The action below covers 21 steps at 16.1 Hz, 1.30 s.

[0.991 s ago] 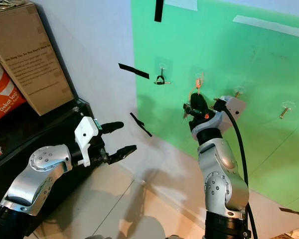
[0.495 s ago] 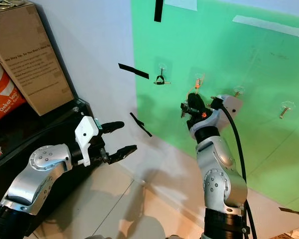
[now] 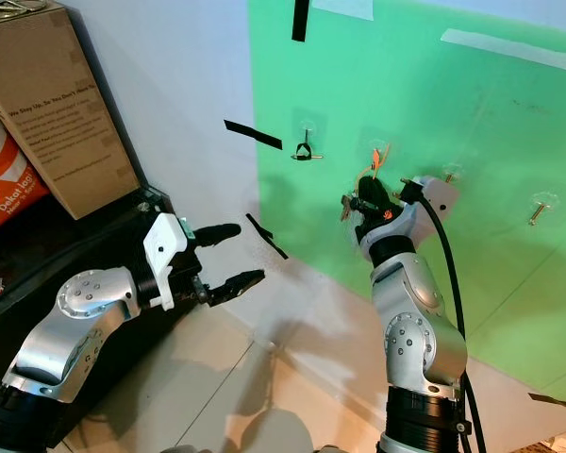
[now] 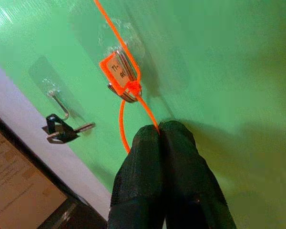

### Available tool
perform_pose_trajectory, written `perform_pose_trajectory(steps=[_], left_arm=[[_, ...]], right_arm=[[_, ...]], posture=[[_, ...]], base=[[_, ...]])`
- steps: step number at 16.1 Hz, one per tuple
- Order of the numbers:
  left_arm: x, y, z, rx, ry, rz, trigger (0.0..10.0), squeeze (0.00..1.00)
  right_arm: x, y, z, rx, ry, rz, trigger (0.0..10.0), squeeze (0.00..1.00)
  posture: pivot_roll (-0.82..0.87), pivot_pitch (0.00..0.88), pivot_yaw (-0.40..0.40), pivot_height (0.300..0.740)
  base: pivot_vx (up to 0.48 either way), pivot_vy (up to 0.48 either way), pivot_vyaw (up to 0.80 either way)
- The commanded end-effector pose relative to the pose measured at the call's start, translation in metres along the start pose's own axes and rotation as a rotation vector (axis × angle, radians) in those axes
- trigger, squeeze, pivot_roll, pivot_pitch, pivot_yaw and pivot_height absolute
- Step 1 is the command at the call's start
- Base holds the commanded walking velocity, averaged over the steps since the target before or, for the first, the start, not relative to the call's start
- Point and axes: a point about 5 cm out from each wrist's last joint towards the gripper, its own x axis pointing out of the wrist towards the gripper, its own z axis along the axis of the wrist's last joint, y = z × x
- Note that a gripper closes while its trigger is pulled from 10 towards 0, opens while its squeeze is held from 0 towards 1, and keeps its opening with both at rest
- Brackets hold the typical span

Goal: Hang keys on a hook

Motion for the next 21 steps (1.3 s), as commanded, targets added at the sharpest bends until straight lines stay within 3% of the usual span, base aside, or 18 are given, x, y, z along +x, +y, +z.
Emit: perform_pose_trajectory(steps=[1,5,6,7,11,13,14,15,18,21], left_arm=[[0.0,0.003,0.011,0.013,-0.035,0.0,10.0,0.25],[0.003,0.003,0.021,0.01,-0.07,-0.014,10.0,0.25],[0.003,0.003,0.022,0.009,-0.073,-0.017,10.0,0.25],[0.003,0.004,0.023,0.009,-0.073,-0.018,10.0,0.25],[0.003,0.006,0.022,0.0,-0.074,0.019,10.0,0.25],[-0.001,0.008,0.018,-0.008,-0.065,0.068,10.0,0.25],[-0.007,0.012,0.016,0.009,-0.057,0.143,10.0,0.25],[-0.017,0.021,0.011,0.035,-0.058,0.296,10.0,0.25],[-0.026,0.026,0.012,0.057,-0.082,0.394,10.0,0.24],[-0.039,0.025,0.008,0.074,-0.074,0.51,10.0,0.24]], right_arm=[[0.001,-0.004,-0.004,0.006,0.025,-0.03,10.0,0.0],[0.001,-0.005,-0.003,0.003,0.02,-0.028,10.0,0.0],[0.001,-0.005,-0.003,0.0,0.018,-0.03,10.0,0.73],[0.001,-0.005,-0.003,0.01,0.01,-0.021,10.0,1.0],[-0.008,-0.003,0.002,0.017,-0.026,0.039,10.0,1.0],[-0.014,-0.007,-0.001,-0.067,-0.006,0.037,10.0,1.0],[-0.019,-0.011,-0.003,-0.156,0.01,0.022,10.0,1.0],[-0.027,-0.015,-0.005,-0.254,0.014,0.028,10.0,1.0],[-0.035,-0.013,-0.003,-0.248,-0.007,0.055,10.0,1.0],[-0.047,-0.02,0.001,-0.27,-0.047,-0.033,10.0,1.0]], posture=[[0.0,0.0,0.045,0.74],[0.0,0.0,0.049,0.74],[0.0,0.0,0.05,0.74],[0.0,0.0,0.052,0.74],[-0.01,0.0,0.052,0.74],[-0.01,0.0,0.053,0.74],[-0.02,0.0,0.051,0.74],[-0.02,0.0,0.043,0.74],[-0.01,0.0,0.032,0.74],[-0.01,0.0,0.021,0.74]], base=[[0.0,0.0,0.0],[0.0,0.0,0.0],[0.0,0.0,0.0],[0.0,0.0,0.0],[0.0,0.0,0.0],[0.0,0.0,0.0],[0.0,0.0,0.0],[0.0,0.0,0.0],[0.0,0.0,0.0],[0.0,0.0,0.0]])
